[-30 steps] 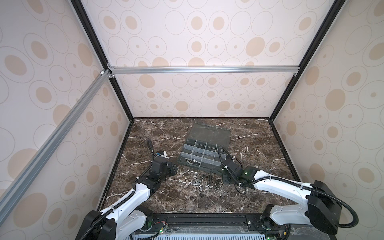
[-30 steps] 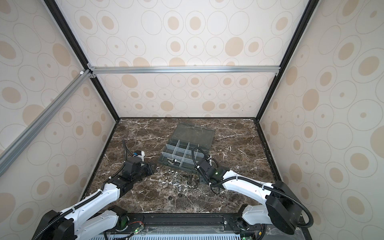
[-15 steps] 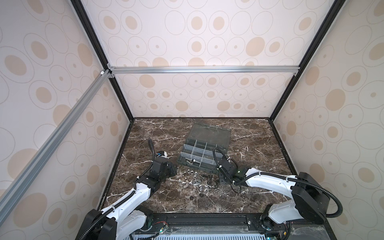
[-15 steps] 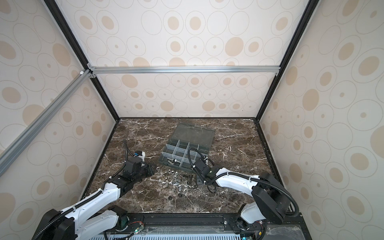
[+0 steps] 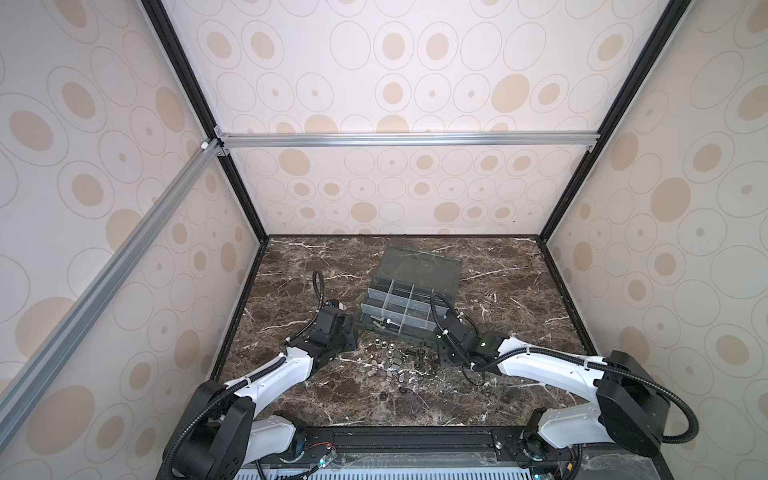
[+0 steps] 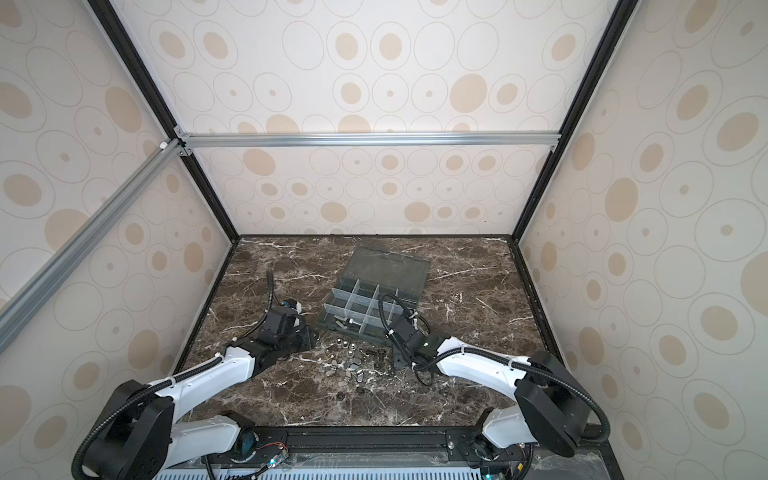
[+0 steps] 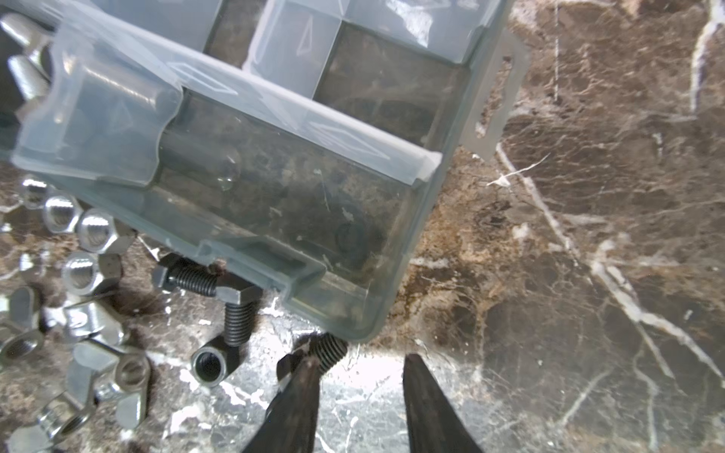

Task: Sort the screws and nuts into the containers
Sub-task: 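Lower the left gripper and close it on the silver hex nut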

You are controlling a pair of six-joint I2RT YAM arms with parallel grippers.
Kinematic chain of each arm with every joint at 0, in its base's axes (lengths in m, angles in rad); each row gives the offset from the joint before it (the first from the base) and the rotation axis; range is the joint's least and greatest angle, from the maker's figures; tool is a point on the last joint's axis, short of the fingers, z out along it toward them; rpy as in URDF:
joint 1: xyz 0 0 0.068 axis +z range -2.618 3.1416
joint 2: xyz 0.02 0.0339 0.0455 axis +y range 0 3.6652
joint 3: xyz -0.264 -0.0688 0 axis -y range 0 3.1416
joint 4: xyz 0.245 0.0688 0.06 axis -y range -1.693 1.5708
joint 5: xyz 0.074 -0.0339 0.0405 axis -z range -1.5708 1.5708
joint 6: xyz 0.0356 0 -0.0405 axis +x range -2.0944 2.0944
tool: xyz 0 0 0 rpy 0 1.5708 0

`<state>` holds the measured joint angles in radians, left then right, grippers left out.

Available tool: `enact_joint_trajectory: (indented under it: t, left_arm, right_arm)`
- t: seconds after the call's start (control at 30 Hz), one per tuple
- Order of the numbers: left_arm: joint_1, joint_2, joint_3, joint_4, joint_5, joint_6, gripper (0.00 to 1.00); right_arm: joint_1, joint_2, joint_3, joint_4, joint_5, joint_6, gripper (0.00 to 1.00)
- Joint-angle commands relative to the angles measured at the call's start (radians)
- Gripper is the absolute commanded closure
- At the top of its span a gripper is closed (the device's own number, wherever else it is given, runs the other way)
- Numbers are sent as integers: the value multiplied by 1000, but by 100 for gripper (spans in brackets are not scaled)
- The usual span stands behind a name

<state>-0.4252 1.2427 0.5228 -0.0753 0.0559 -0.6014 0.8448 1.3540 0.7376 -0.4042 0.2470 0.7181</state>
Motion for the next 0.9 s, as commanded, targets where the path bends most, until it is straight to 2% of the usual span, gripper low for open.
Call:
enact_joint_trajectory:
  t: [0.0,0.4,0.87]
  left_arm:
    - [-16,51,71,-41,-32,74,52]
    - [-75,199,154,-96,-125,170,51]
    - [-85,269,174,-100,-166,203,56]
  right_arm:
    - [-8,-36,-21,-37,21,25,60]
    - [-8,-103,-57,-52,39,46,60]
    - [-8,-129,-74,-59,52,55,60]
